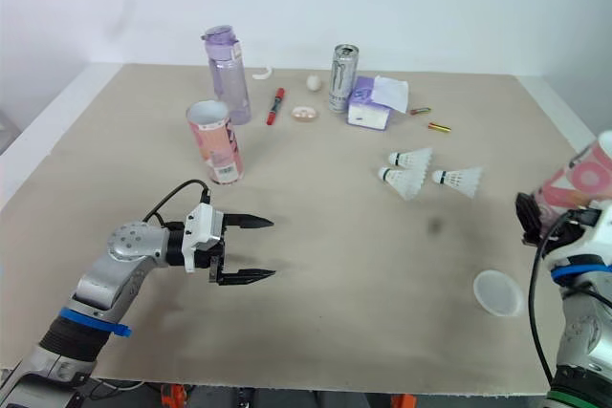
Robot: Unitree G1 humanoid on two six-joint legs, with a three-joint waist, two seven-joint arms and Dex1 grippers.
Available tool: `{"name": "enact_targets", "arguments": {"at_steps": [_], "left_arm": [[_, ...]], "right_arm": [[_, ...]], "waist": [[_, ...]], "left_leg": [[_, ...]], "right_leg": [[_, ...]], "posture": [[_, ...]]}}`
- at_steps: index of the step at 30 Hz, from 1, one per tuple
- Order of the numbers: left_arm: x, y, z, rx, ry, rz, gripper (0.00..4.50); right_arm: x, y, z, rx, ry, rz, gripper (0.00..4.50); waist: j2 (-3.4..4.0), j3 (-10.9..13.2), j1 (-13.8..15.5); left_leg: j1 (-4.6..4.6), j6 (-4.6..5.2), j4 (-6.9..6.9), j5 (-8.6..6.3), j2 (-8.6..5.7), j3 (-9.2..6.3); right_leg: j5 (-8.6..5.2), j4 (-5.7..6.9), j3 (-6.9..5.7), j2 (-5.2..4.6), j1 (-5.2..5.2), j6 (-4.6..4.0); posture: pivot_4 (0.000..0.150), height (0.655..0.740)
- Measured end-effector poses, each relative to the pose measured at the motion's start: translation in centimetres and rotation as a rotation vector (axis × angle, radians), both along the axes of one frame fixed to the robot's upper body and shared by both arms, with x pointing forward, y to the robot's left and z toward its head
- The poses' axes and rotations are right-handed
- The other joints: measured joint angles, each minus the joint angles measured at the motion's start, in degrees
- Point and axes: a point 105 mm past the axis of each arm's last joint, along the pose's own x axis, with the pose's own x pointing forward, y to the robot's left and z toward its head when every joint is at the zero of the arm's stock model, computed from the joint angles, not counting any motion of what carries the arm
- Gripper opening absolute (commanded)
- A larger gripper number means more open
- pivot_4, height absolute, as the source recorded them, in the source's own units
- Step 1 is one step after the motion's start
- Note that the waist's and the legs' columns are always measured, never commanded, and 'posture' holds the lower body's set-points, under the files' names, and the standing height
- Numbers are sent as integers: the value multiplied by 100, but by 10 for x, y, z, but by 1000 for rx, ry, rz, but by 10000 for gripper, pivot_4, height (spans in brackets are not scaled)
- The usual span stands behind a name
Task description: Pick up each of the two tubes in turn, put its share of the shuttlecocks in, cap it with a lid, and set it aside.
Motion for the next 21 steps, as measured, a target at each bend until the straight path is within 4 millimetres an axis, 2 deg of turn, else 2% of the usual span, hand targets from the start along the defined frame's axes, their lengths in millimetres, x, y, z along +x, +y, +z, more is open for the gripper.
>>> {"name": "enact_targets", "arguments": {"at_steps": [2,4,5,9,15,21], "left_arm": [[0,-1,0,-4,-1,-1,45000],[-1,-3,2,-15,7,-2,45000],[-1,-6,4,-32,16,1,45000],[-3,-15,11,-87,30,-6,45000],[-2,-18,13,-106,40,4,45000],[-3,-19,15,-111,30,5,45000]], "right_arm": [[-5,-15,-8,1,30,-71,40196],[-12,-40,-22,12,90,-171,40196],[-11,-45,-30,38,106,-191,40196],[-7,-54,-42,75,148,-214,40196],[1,-56,-46,84,169,-208,40196],[-3,-64,-49,92,198,-219,40196]], "waist": [[6,-2,-45],[5,-2,-86],[5,-2,-133],[6,-2,-147],[5,-2,-148],[4,-1,-148]], "left_leg": [[13,1,-1,0,1,10],[22,12,0,7,0,18],[31,16,1,9,-1,19],[49,18,1,10,-6,23],[56,18,-3,10,-6,24],[56,18,-5,9,-18,30]], "right_leg": [[-4,0,13,3,4,3],[-3,0,22,2,10,-9],[2,-1,27,2,18,-6],[4,-4,39,2,33,-4],[0,-14,44,4,44,0],[-6,-18,73,5,46,13]], "posture": [[1500,7400],[1500,7400],[1500,7400],[1500,7400],[1500,7400],[1500,7400]]}}
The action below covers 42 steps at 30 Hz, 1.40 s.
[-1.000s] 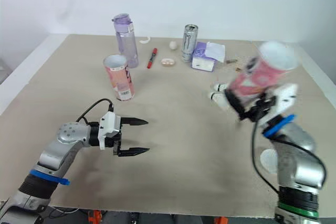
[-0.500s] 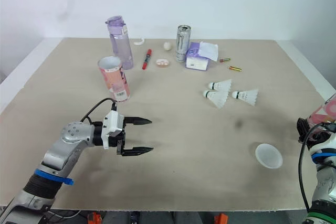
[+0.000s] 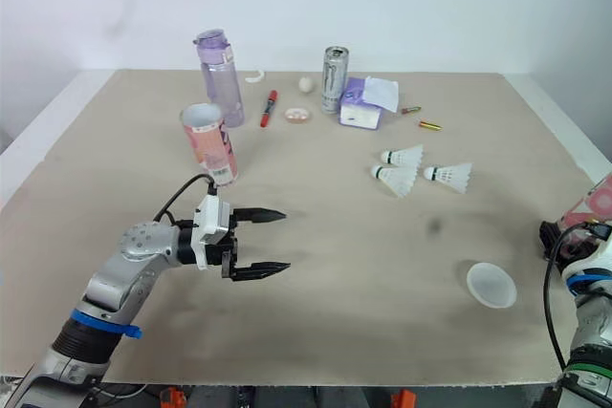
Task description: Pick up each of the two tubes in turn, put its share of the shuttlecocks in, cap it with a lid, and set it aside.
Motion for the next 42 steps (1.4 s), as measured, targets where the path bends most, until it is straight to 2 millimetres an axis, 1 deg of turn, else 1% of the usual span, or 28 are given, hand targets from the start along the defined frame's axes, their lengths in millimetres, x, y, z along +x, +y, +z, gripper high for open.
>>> {"name": "enact_targets", "arguments": {"at_steps": [7,14,35,36,40,41,42], "left_arm": [[0,0,-1,7,0,1,45000],[-4,-4,0,13,-10,-16,45000],[-5,-4,-4,28,-6,-18,45000],[-5,-4,-4,28,-6,-18,45000],[-5,-3,-4,31,-7,-18,45000],[-5,-3,-4,32,-6,-18,45000],[-5,-3,-4,32,-6,-18,45000]], "right_arm": [[2,2,-2,-17,3,13,40196],[2,2,-2,-21,1,14,40196],[-3,3,-3,-49,5,14,40196],[-3,3,-3,-48,5,14,41998],[-3,6,-6,-36,3,25,41998],[-4,10,-13,-22,17,31,41998],[-4,10,-13,-22,17,32,41998]], "waist": [[-3,1,-7],[-4,2,-7],[-6,3,-8],[-6,3,-8],[-8,3,-7],[-8,3,-7],[-8,3,-7]], "left_leg": [[5,0,1,0,-6,8],[6,0,1,0,-5,12],[6,0,-1,-1,-6,12],[6,0,-1,-1,-6,12],[7,0,-1,-1,-5,12],[7,0,-1,-1,-4,14],[7,0,-1,-1,-5,15]], "right_leg": [[1,0,23,2,4,5],[1,-1,27,2,4,6],[-2,-5,27,1,5,9],[-2,-5,27,1,5,9],[-2,-5,28,2,5,8],[-2,-5,30,2,4,8],[-2,-5,31,2,4,8]], "posture": [[1500,7400],[1500,7400],[1500,7400],[1500,7400],[1500,7400],[1500,7400],[1500,7400]]}}
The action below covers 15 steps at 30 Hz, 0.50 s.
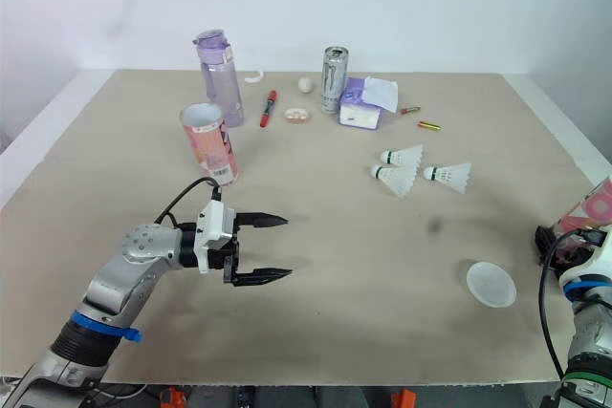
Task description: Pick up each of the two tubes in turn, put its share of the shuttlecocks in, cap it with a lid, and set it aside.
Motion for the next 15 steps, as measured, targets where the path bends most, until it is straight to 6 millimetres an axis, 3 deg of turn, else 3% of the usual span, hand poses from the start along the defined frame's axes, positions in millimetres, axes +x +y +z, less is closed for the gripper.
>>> {"name": "enact_targets", "arguments": {"at_steps": [15], "left_arm": [[0,0,0,4,0,-2,45000]], "right_arm": [[-11,17,-1,-11,10,37,41998]], "waist": [[0,0,5]], "left_leg": [[-1,-1,-5,-2,1,2]], "right_leg": [[-4,0,2,-1,-2,1]], "posture": [[1500,7400]]}}
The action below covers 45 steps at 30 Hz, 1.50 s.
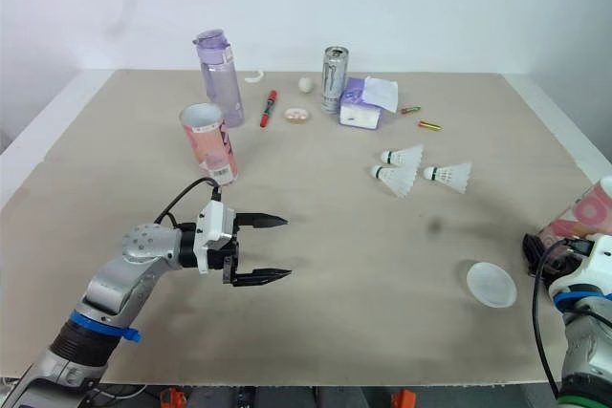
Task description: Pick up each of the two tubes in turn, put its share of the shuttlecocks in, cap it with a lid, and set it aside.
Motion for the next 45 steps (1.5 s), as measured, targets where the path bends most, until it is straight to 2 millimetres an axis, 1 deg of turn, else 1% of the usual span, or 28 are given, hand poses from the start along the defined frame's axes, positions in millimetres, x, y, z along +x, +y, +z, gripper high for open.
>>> {"name": "enact_targets", "arguments": {"at_steps": [2,5,15,20,27,32,34,35,36,37,45], "left_arm": [[0,0,0,0,1,-1,45000],[-1,-2,0,1,2,-10,45000],[1,-3,-1,6,9,-23,45000],[0,-3,-2,8,9,-27,45000],[1,-3,-2,10,9,-25,45000],[0,-2,-3,11,12,-20,45000],[1,-2,-3,11,12,-19,45000],[1,-2,-3,12,12,-18,45000],[1,-2,-3,12,12,-18,45000],[1,-2,-3,12,12,-18,45000],[1,-1,-3,13,12,-18,45000]], "right_arm": [[-1,3,0,2,1,5,41998],[-9,9,0,-7,16,17,41998],[-16,8,1,-47,31,10,41998],[-12,4,1,-52,6,-6,30508],[-11,3,2,-60,1,-2,25023],[-11,1,2,-73,10,-5,25023],[-11,1,2,-72,9,-4,34119],[-11,1,2,-71,8,-4,37036],[-11,1,2,-71,8,-4,38303],[-10,1,2,-66,8,-2,44814],[-11,2,0,-36,12,-1,44814]], "waist": [[0,0,0],[1,0,1],[1,0,2],[1,0,1],[1,0,1],[1,0,1],[1,0,1],[1,0,1],[1,0,1],[1,0,2],[1,0,1]], "left_leg": [[1,-1,0,-1,0,4],[-1,0,-1,-2,0,5],[-1,0,-1,-2,-1,7],[-1,0,-1,-3,-1,10],[-2,2,-2,-5,-2,11],[-1,2,-2,-5,-2,11],[-1,2,-2,-5,-2,11],[-1,2,-2,-5,-2,11],[-1,2,-2,-5,-2,11],[-1,2,-2,-5,-2,11],[-2,2,-2,-5,-2,11]], "right_leg": [[0,-1,3,-1,-1,0],[-2,-1,3,-1,-2,1],[-2,-1,4,-2,-4,1],[-2,-2,7,-2,-5,1],[-5,-3,8,-3,-5,3],[-5,-3,8,-3,-5,3],[-5,-3,8,-3,-5,3],[-5,-3,9,-3,-5,3],[-5,-3,8,-3,-5,3],[-5,-2,9,-3,-5,3],[-5,-3,8,-3,-5,3]], "posture": [[1500,7400],[1500,7400],[1500,7400],[1500,7400],[1500,7400],[1500,7400],[1500,7400],[1500,7400],[1500,7400],[1500,7400],[1500,7400]]}}
